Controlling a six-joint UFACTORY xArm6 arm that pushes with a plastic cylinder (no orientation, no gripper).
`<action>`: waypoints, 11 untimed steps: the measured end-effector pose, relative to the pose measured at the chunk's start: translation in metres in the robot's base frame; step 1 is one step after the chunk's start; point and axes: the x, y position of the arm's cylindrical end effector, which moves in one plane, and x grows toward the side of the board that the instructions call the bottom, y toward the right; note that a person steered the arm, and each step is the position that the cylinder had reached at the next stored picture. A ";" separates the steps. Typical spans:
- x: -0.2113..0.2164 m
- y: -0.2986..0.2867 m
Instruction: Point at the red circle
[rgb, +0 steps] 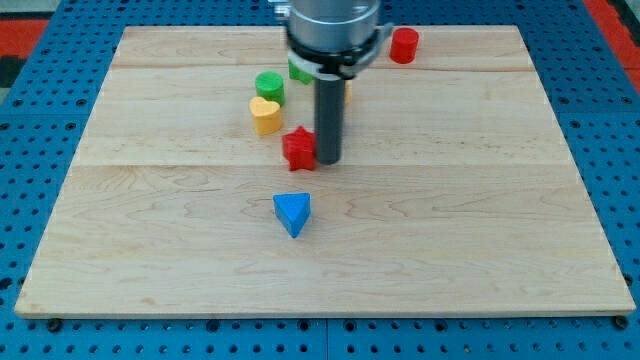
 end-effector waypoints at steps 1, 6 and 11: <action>-0.001 -0.035; -0.138 0.211; -0.242 0.112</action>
